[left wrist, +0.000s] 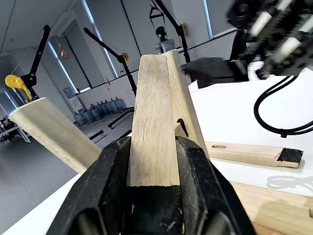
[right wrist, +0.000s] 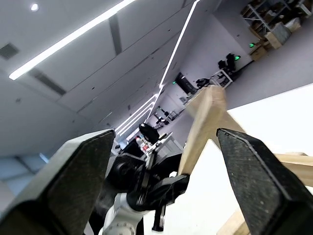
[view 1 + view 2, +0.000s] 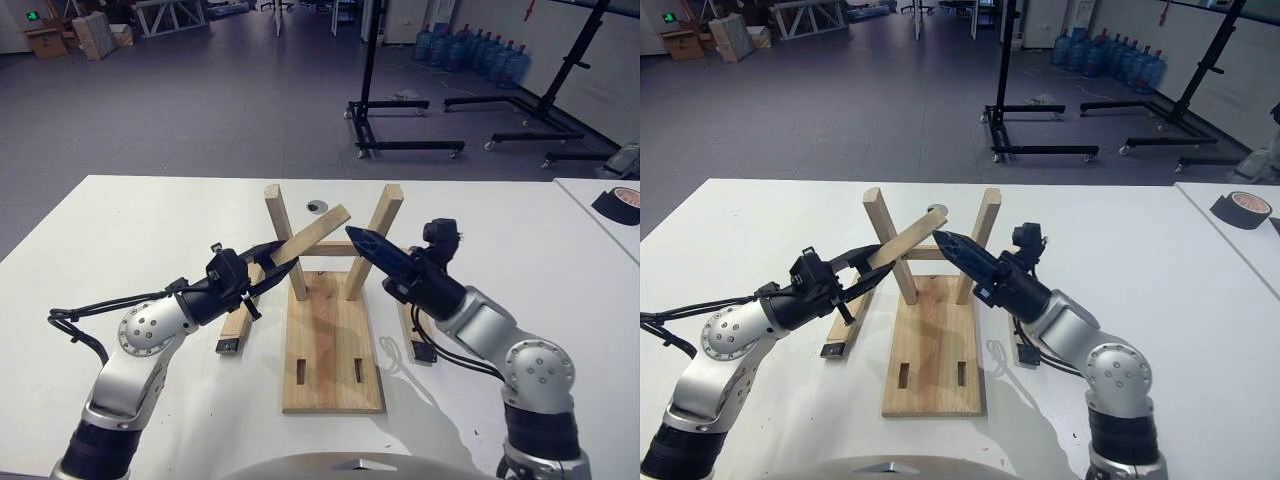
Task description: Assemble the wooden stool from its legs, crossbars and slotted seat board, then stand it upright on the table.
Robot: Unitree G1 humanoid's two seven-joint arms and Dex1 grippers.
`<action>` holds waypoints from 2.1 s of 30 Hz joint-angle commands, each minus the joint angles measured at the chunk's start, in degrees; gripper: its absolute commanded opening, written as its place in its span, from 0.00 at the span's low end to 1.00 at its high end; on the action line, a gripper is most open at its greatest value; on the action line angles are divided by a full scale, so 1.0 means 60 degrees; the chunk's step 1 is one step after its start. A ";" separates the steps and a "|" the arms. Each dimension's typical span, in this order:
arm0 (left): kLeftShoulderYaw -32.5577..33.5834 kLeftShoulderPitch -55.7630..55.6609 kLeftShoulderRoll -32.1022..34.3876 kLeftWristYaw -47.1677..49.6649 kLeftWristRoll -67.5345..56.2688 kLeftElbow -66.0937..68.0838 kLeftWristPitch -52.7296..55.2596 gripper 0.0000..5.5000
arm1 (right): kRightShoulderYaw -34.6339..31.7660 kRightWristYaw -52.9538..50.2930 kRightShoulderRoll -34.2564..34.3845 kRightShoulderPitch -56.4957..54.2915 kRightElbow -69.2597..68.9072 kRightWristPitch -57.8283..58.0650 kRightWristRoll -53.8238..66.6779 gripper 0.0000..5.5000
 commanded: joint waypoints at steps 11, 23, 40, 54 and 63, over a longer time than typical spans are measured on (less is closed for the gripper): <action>-0.0495 -0.0788 -0.0116 -0.0305 0.0829 0.0972 -0.1234 0.23 | 0.0330 -0.1361 0.1519 -0.0492 0.0778 -0.0840 -0.0349 0.69; -0.0592 -0.1323 -0.0291 -0.0338 0.0892 0.1565 -0.1535 0.23 | 0.0264 -0.1103 0.1812 -0.0732 0.1065 -0.0960 -0.0356 0.34; -0.0417 -0.0871 -0.0601 -0.0071 -0.0169 0.0981 -0.0151 0.42 | -0.0291 -0.0661 0.1223 -0.0396 0.0351 -0.0993 -0.0761 0.07; 0.1055 0.1380 -0.1748 0.1834 -0.1630 -0.0253 0.0500 0.48 | -0.2569 -0.1389 -0.2519 0.1097 0.0890 -0.0098 -0.2527 0.07; 0.1783 0.0957 -0.2179 0.2963 -0.1732 -0.0161 0.0714 0.48 | -0.1559 -0.5002 -0.0655 0.0974 -0.0329 -0.0406 -0.5248 0.07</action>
